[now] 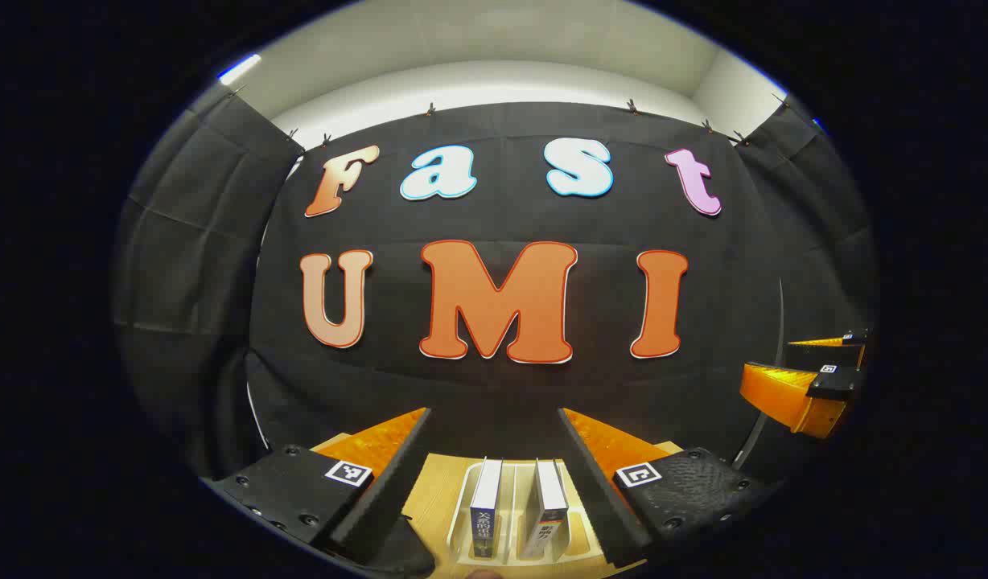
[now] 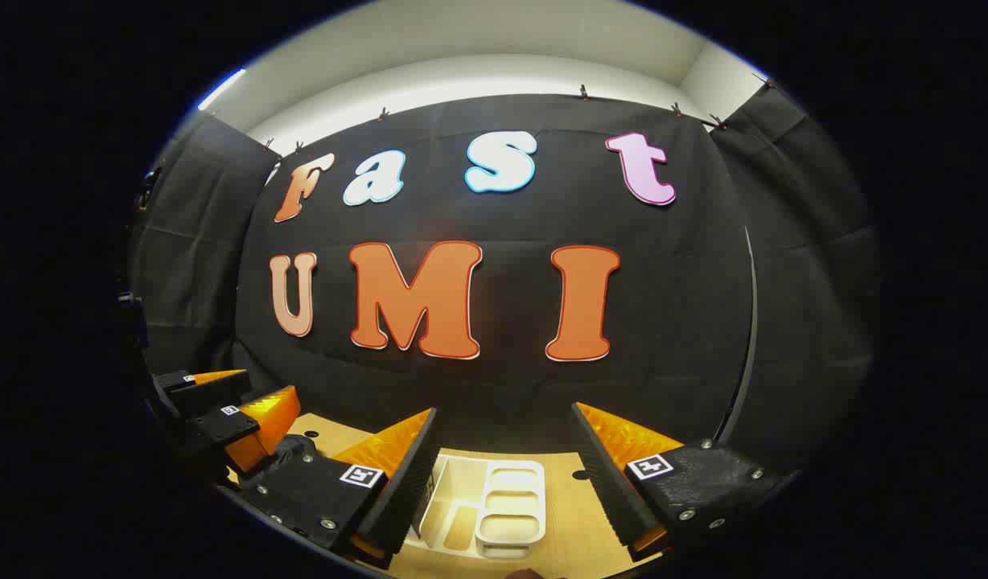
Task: Open the schoolbag, grab two books from the bookshelf and put them into the schoolbag.
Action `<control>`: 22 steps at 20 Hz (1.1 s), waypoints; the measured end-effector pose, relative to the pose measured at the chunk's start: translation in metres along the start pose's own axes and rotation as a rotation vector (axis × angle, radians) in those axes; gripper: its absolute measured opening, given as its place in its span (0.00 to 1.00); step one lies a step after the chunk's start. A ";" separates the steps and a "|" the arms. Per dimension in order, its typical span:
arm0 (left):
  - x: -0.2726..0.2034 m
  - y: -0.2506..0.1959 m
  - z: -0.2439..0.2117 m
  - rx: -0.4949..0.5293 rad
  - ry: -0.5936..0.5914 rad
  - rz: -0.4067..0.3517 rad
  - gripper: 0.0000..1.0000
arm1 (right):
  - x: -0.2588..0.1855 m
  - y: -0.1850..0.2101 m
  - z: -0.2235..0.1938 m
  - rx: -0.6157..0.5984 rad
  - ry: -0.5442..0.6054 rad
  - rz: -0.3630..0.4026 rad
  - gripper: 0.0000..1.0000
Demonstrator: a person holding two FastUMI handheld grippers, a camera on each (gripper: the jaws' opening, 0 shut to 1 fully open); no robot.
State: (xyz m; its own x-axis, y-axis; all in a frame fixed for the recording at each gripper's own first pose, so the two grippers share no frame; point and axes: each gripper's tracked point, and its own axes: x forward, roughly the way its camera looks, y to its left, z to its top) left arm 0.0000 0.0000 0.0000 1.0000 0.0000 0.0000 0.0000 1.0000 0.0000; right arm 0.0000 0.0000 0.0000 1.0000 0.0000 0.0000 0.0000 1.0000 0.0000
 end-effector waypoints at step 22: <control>0.029 0.058 -0.002 0.038 -0.035 -0.022 0.94 | 0.017 0.056 -0.012 -0.007 0.059 -0.038 0.94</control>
State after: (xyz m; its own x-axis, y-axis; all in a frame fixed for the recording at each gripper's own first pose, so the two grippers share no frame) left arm 0.0286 0.0583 -0.0018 0.9992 -0.0222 0.0346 0.0209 0.9991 0.0382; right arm 0.0170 0.0556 -0.0125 0.9975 -0.0385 -0.0589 0.0381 0.9992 -0.0077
